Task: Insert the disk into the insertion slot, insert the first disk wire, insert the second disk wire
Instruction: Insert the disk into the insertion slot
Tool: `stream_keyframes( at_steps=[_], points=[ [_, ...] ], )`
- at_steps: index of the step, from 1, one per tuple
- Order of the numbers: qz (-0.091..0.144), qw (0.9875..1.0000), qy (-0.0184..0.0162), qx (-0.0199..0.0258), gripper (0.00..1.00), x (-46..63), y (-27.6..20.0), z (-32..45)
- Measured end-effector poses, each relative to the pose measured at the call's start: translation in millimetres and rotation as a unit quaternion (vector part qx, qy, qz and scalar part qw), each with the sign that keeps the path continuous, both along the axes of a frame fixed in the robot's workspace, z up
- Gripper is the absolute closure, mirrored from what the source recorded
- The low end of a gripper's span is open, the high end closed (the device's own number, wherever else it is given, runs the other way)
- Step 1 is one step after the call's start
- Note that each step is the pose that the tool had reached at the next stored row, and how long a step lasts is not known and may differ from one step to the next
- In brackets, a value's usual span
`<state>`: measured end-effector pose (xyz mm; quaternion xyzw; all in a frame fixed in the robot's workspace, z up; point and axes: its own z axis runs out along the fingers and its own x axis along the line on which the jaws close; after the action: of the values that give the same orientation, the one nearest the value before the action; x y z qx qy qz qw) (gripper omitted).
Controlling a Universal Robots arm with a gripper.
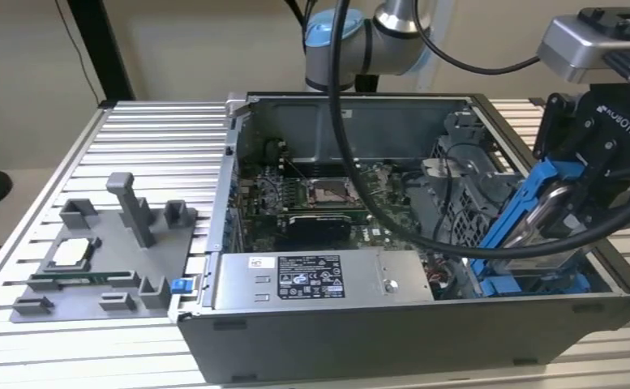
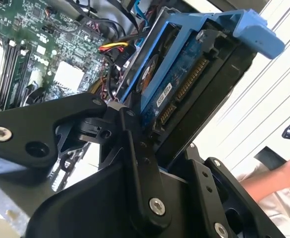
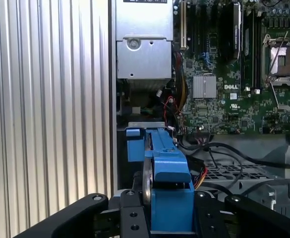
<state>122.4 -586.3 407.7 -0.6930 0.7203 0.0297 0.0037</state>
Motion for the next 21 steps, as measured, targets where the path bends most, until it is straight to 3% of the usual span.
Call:
stream_keyframes(
  at_steps=[8, 16, 17, 21],
  points=[
    [0.000, 1.0000, 0.0000, 0.0008, 1.00, 0.1, 0.0, -10.5],
    [0.000, 1.0000, 0.0000, 0.0008, 1.00, 0.2, 0.0, -11.4],
    [0.000, 1.0000, 0.0000, 0.0008, 0.00, 0.2, 0.0, -11.3],
    [0.000, 1.0000, 0.0000, 0.0009, 0.00, 0.3, 0.0, -11.4]
  ],
)
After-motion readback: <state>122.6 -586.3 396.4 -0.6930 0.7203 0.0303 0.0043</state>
